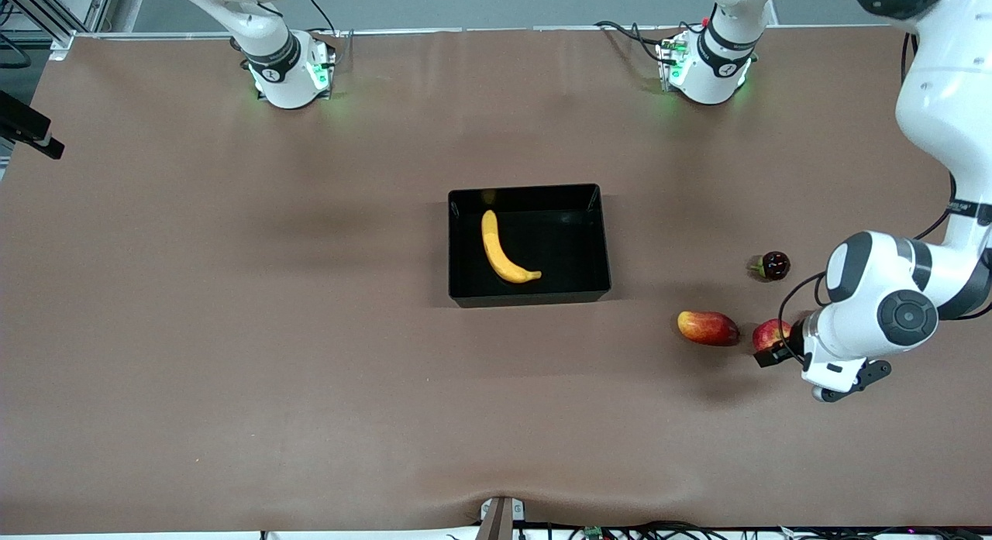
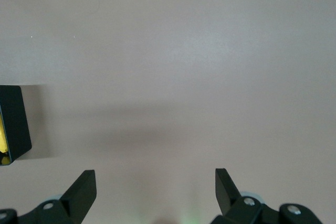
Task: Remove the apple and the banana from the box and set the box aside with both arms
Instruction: 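Lower the apple beside the mango and open the left gripper, then move the left gripper back over the yellow banana in the tray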
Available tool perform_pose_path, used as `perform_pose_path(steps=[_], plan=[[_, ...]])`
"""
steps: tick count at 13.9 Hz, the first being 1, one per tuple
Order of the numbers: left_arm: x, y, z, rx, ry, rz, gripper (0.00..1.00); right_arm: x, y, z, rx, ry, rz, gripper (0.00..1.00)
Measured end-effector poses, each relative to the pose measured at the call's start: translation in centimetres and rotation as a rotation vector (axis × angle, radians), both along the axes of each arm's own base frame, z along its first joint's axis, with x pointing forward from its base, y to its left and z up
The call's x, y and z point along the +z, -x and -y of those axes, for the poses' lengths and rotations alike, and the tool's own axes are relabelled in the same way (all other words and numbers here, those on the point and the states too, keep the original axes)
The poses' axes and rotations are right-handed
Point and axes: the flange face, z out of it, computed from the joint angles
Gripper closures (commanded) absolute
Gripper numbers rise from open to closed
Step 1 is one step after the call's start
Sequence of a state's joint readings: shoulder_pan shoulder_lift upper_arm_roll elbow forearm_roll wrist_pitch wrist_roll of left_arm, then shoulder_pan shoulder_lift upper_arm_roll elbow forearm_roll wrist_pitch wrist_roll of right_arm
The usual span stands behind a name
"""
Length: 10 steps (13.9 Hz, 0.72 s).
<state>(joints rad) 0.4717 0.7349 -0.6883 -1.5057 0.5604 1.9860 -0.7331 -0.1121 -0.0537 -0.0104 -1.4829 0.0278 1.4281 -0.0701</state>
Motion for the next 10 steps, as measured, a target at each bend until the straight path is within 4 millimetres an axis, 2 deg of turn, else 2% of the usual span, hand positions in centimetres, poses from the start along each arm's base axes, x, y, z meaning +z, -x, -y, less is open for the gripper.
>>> perform_pose_path(steps=[2, 3, 4, 6, 10], plan=[[6.1, 1.5, 5.7, -0.081, -0.010, 0.006, 0.00, 0.0, 0.0, 0.0, 0.000, 0.000, 0.000, 0.00], [8.2, 2.6, 8.8, -0.117, -0.009, 0.005, 0.00, 0.0, 0.0, 0.0, 0.000, 0.000, 0.000, 0.00], [9.5, 3.7, 11.7, -0.141, -0.004, 0.006, 0.00, 0.0, 0.0, 0.0, 0.000, 0.000, 0.000, 0.00], [9.8, 5.8, 17.6, -0.171, -0.001, 0.005, 0.00, 0.0, 0.0, 0.0, 0.000, 0.000, 0.000, 0.00], [8.1, 10.8, 29.9, -0.197, 0.007, -0.004, 0.00, 0.0, 0.0, 0.0, 0.000, 0.000, 0.000, 0.00]])
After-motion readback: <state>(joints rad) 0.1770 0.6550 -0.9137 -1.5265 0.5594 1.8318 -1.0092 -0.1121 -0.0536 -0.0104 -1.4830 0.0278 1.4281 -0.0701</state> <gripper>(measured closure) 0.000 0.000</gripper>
